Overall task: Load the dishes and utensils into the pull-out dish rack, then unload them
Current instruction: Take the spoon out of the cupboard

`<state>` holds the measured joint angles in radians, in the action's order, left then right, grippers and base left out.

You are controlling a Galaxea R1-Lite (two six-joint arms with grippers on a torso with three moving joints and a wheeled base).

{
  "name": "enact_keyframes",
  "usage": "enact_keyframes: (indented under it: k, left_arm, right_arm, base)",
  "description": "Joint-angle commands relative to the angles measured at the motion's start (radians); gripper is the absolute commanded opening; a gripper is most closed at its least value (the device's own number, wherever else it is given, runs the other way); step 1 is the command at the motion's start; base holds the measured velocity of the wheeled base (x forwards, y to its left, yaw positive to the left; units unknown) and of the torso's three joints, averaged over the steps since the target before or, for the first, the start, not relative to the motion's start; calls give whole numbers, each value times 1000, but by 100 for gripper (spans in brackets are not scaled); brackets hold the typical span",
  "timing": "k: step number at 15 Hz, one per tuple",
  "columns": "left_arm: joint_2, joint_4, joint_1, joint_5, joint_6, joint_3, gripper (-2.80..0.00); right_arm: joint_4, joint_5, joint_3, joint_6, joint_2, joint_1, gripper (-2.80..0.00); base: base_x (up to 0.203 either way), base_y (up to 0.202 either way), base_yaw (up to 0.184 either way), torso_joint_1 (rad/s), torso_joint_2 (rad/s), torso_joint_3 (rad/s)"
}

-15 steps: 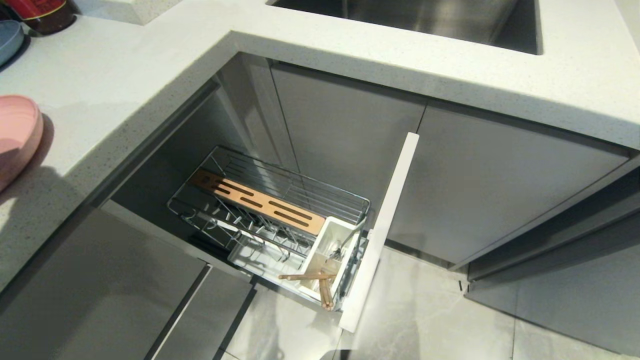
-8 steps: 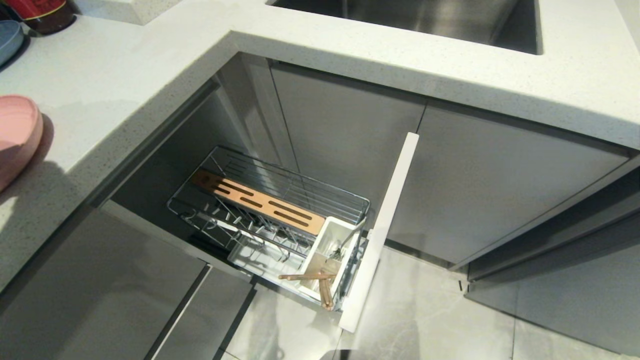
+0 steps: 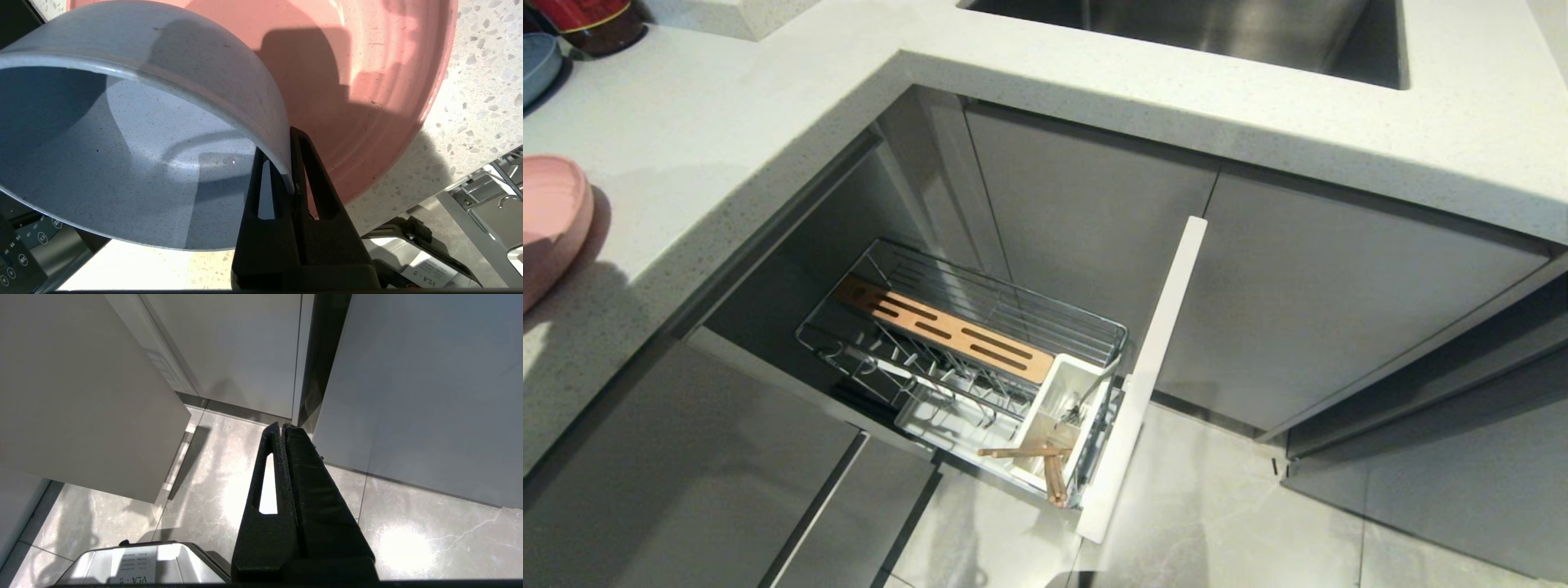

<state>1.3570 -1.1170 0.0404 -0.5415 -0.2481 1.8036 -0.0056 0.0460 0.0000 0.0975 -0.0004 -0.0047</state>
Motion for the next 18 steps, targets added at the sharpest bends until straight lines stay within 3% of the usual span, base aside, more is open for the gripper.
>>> enact_keyframes:
  k: [1,3,4,14,18]
  left_arm:
    - [2,-6,-1,-3,-2,-1,-280]
    - [2,-6,-10,-5,-2,-3,-280]
    - [5,-4,-13,-5,-2,0,0]
    - [-11,7,-40,-23,-7,13,0]
    - [-62,91,-43,-40,-9,25,0]
  right_arm:
    - [0,0,0,1,-4,0,-280]
    - [0,0,0,1,-4,0,-280]
    - [0,0,0,1,-4,0,-280]
    - [0,0,0,1,-4,0,-280]
    - [0,0,0,1,-4,0,-280]
  base:
    - [0,0,0,0,0,0]
    - [0,0,0,0,0,0]
    - [0,0,0,0,0,0]
    - [0,0,0,0,0,0]
    - [0,0,0,0,0,0]
